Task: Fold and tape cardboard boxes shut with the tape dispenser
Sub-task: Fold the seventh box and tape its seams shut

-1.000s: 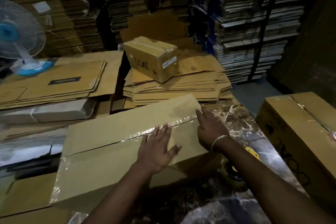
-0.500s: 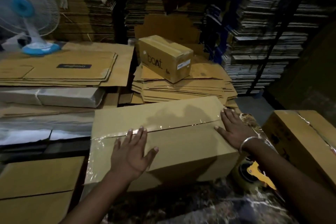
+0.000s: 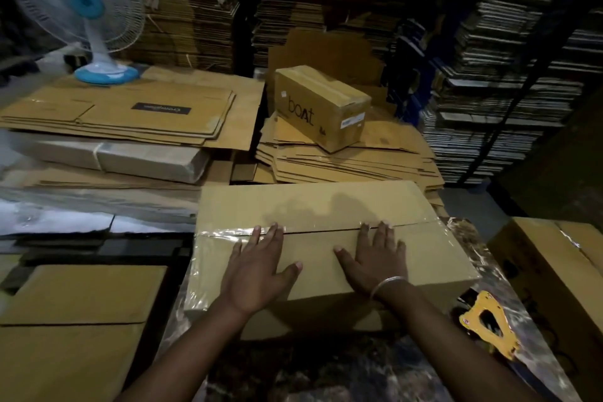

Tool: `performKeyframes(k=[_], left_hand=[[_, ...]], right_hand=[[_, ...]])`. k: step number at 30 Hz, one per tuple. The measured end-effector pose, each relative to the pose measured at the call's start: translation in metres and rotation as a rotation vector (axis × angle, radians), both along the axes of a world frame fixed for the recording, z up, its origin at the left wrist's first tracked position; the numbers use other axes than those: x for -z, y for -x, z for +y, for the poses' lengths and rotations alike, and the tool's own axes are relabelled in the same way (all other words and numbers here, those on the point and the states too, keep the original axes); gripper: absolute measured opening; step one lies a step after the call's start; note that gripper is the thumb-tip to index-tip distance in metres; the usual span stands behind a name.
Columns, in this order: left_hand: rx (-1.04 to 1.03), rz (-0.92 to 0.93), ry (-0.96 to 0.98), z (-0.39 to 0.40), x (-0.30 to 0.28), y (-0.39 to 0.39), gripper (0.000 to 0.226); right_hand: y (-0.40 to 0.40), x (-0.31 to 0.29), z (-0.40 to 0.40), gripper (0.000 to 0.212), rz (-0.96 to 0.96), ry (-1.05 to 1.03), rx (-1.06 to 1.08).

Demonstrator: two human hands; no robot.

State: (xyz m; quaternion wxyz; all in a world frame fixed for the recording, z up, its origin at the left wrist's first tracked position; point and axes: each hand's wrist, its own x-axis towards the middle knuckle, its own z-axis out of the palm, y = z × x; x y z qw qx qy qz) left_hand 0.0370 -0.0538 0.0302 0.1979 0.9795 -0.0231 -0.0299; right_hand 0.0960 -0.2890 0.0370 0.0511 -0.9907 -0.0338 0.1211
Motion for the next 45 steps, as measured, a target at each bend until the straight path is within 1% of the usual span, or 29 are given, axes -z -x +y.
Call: performKeyframes(k=[3,4,6,8,9,10,11,14,15,17,19,20,21,22,24,26,28,30,32,34,35,38,41,43,45], left_hand=[[-0.114,-0.124,0.286,0.006,-0.007,0.009,0.084],[-0.166,-0.176,0.308,0.01,-0.008,0.012,0.078],[-0.275,-0.223,0.228,0.024,-0.009,0.019,0.076],[-0.4,-0.214,0.135,0.043,-0.004,0.029,0.077],[-0.446,-0.21,0.129,0.053,0.002,0.035,0.075],[-0.476,-0.19,0.175,0.062,0.009,0.042,0.072],[-0.493,-0.163,0.289,0.069,0.014,0.048,0.067],[-0.542,-0.04,0.77,0.076,0.022,0.059,0.059],[-0.552,-0.033,0.889,0.076,0.022,0.058,0.058],[-0.574,-0.048,1.117,0.077,0.027,0.056,0.055],[-0.585,-0.052,1.263,0.079,0.031,0.054,0.051],[-0.578,-0.05,1.293,0.08,0.034,0.054,0.05],[-0.576,-0.057,1.313,0.081,0.037,0.055,0.049],[-0.572,-0.07,1.326,0.082,0.038,0.055,0.048],[-0.579,-0.116,1.371,0.081,0.038,0.057,0.05],[-0.619,-0.169,1.417,0.076,0.039,0.059,0.058],[-0.639,-0.23,1.426,0.07,0.042,0.063,0.063],[-0.651,-0.32,1.38,0.064,0.048,0.067,0.058],[-0.711,-0.413,1.308,0.059,0.051,0.067,0.05],[-0.75,-0.467,1.256,0.059,0.054,0.067,0.052],[-0.743,-0.479,1.243,0.059,0.058,0.066,0.053],[-0.723,-0.438,1.137,0.066,0.067,0.065,0.045],[-0.672,-0.531,1.145,0.074,0.071,0.066,0.06],[-0.61,-0.555,1.11,0.079,0.072,0.064,0.052],[-0.556,-0.517,1.038,0.084,0.075,0.063,0.046]], right_hand=[[0.004,-0.001,0.011,0.09,-0.026,-0.005,0.029],[0.004,-0.001,0.01,0.09,-0.042,-0.007,0.029],[0.003,-0.001,0.006,0.091,-0.072,-0.025,0.026],[0.004,0.0,0.006,0.09,-0.112,-0.029,0.016],[0.004,0.001,0.007,0.087,-0.134,-0.019,0.005],[0.005,0.002,0.009,0.083,-0.152,-0.006,-0.012],[0.005,0.004,0.01,0.079,-0.17,0.004,-0.027],[0.006,0.008,0.017,0.071,-0.214,-0.004,-0.063],[0.007,0.01,0.021,0.069,-0.235,-0.047,-0.076],[0.01,0.011,0.034,0.055,-0.275,-0.149,-0.114],[0.018,0.01,0.052,0.044,-0.291,-0.208,-0.201],[0.024,0.007,0.062,0.046,-0.284,-0.235,-0.268],[0.029,0.005,0.073,0.054,-0.271,-0.263,-0.354],[0.034,0.002,0.086,0.067,-0.253,-0.279,-0.455],[0.044,-0.003,0.113,0.093,-0.173,-0.235,-0.628],[0.049,-0.004,0.134,0.11,-0.097,-0.123,-0.726],[0.052,-0.004,0.146,0.12,-0.069,-0.052,-0.763],[0.052,-0.002,0.147,0.124,-0.075,-0.016,-0.772],[0.052,-0.001,0.147,0.127,-0.087,0.016,-0.773],[0.052,0.0,0.148,0.132,-0.105,0.039,-0.773],[0.052,0.0,0.149,0.134,-0.116,0.039,-0.772],[0.051,0.003,0.149,0.134,-0.141,0.008,-0.767],[0.05,0.004,0.148,0.127,-0.158,-0.005,-0.772],[0.05,0.005,0.148,0.127,-0.157,-0.001,-0.775],[0.05,0.004,0.148,0.127,-0.142,-0.006,-0.775]])
